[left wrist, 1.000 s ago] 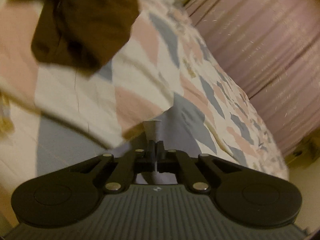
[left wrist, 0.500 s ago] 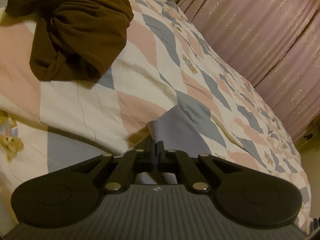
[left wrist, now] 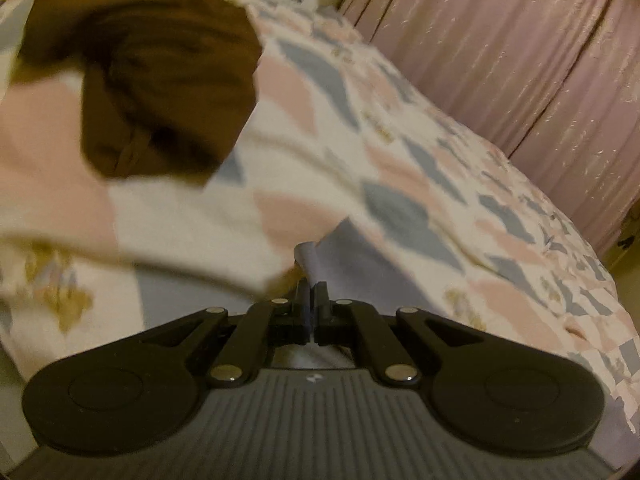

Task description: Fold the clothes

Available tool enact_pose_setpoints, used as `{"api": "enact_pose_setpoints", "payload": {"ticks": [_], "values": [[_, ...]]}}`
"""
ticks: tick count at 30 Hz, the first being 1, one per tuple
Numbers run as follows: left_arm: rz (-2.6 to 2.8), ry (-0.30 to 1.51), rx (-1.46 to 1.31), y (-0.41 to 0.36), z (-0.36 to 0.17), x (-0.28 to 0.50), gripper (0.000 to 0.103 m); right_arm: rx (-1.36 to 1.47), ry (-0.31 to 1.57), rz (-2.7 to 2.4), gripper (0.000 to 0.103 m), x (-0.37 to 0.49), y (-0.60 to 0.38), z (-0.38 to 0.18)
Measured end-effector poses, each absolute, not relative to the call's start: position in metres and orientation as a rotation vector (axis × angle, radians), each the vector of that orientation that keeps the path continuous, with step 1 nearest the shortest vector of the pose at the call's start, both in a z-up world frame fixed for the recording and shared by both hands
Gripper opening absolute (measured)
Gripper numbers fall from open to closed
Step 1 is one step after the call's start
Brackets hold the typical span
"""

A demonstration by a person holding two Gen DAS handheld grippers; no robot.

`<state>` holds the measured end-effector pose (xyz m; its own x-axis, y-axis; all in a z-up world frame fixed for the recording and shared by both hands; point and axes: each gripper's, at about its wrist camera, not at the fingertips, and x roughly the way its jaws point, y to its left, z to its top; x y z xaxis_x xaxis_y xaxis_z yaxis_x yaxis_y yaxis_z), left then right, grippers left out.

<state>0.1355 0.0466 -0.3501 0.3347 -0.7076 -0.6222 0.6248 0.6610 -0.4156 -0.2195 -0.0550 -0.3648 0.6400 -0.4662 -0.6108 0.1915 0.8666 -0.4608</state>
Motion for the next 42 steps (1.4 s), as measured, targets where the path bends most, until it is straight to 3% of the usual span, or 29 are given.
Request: {"api": "enact_pose_setpoints", "payload": {"ticks": [6,9,10,13,15,23,27,32,36,42], "values": [[-0.889,0.819,-0.158,0.065,-0.349,0.132,0.0,-0.351,0.751,-0.433,0.0,-0.228,-0.05,-0.361],[-0.873,0.832,-0.06,0.055,-0.363,0.128,0.0,-0.317,0.814,-0.417,0.0,-0.223,-0.051,-0.369],[-0.86,0.851,-0.04,0.053,-0.37,0.128,0.001,-0.319,0.846,-0.419,0.003,-0.22,-0.05,-0.376],[-0.841,0.834,-0.054,0.059,-0.369,0.125,0.004,-0.278,0.821,-0.444,0.031,-0.226,-0.044,-0.373],[-0.777,0.775,-0.029,0.065,-0.357,0.121,0.006,-0.185,0.779,-0.467,0.039,-0.239,-0.048,-0.363],[-0.945,0.619,0.061,0.059,-0.313,0.051,0.006,0.25,0.62,-0.731,0.03,-0.329,-0.105,-0.336],[-1.239,0.521,0.253,0.021,-0.31,-0.04,0.006,0.136,0.695,-0.799,0.03,-0.357,-0.103,-0.337],[-1.535,0.308,0.506,-0.018,-0.317,-0.151,0.017,0.039,0.742,-0.867,0.03,-0.388,-0.093,-0.343],[-1.621,0.275,0.582,-0.036,-0.321,-0.187,0.019,0.058,0.713,-0.857,0.03,-0.394,-0.093,-0.344],[-1.613,0.186,0.743,-0.03,-0.334,-0.206,0.02,-0.129,0.8,-0.821,0.028,-0.381,-0.082,-0.362]]}}
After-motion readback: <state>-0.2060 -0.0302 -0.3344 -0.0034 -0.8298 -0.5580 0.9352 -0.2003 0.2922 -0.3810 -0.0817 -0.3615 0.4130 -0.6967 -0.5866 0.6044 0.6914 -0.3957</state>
